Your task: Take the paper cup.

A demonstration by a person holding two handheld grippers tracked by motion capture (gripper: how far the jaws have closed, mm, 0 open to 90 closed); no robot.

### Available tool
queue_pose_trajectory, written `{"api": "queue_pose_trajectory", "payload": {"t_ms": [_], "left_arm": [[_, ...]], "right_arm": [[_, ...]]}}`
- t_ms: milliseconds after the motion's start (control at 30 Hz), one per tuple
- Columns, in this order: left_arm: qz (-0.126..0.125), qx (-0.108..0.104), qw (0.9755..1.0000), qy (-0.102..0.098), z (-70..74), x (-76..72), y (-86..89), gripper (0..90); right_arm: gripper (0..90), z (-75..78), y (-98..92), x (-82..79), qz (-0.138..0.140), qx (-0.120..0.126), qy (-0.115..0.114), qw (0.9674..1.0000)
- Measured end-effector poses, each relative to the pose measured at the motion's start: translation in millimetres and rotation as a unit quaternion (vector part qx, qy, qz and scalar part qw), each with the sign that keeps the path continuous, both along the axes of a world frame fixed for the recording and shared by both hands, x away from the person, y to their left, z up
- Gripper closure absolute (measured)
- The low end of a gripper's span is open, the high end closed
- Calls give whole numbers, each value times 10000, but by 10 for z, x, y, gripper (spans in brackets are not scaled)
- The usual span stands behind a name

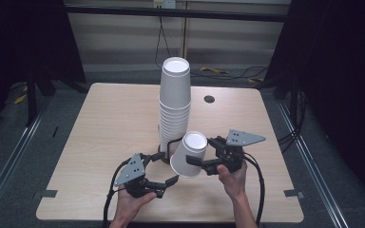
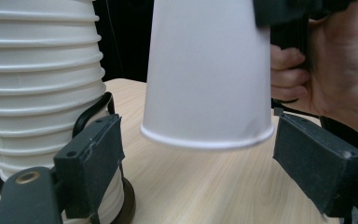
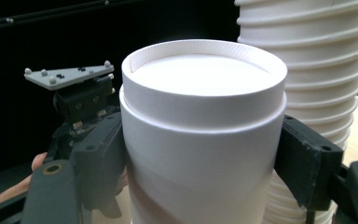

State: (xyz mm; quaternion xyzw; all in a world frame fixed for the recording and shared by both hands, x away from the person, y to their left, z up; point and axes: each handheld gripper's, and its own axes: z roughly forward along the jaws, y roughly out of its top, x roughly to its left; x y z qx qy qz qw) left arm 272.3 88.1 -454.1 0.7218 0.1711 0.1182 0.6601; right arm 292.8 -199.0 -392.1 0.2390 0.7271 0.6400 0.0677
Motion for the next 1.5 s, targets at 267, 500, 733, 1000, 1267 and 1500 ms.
{"api": "queue_pose_trajectory", "payload": {"t_ms": [267, 500, 733, 1000, 1267, 1500], "left_arm": [[-103, 66, 9999, 65, 19, 26, -69, 154], [-159, 140, 9997, 121, 20, 60, -144, 117], [-162, 231, 9993, 252, 5, 90, -199, 77], [-262, 156, 9990, 341, -2, 113, -233, 49], [-451, 74, 9979, 452, -5, 147, -281, 91], [-469, 279, 9978, 388, 35, 132, -271, 143]], "right_arm": [[243, -48, 68, 1, 79, -32, 44, 10000], [243, -99, 152, 7, 244, -18, 90, 9997], [243, -137, 222, 2, 357, 12, 114, 9993], [244, -166, 284, -9, 446, 43, 143, 9989], [244, -150, 264, -9, 445, 34, 99, 9990], [212, -142, 250, -12, 511, 44, 90, 9986]]}}
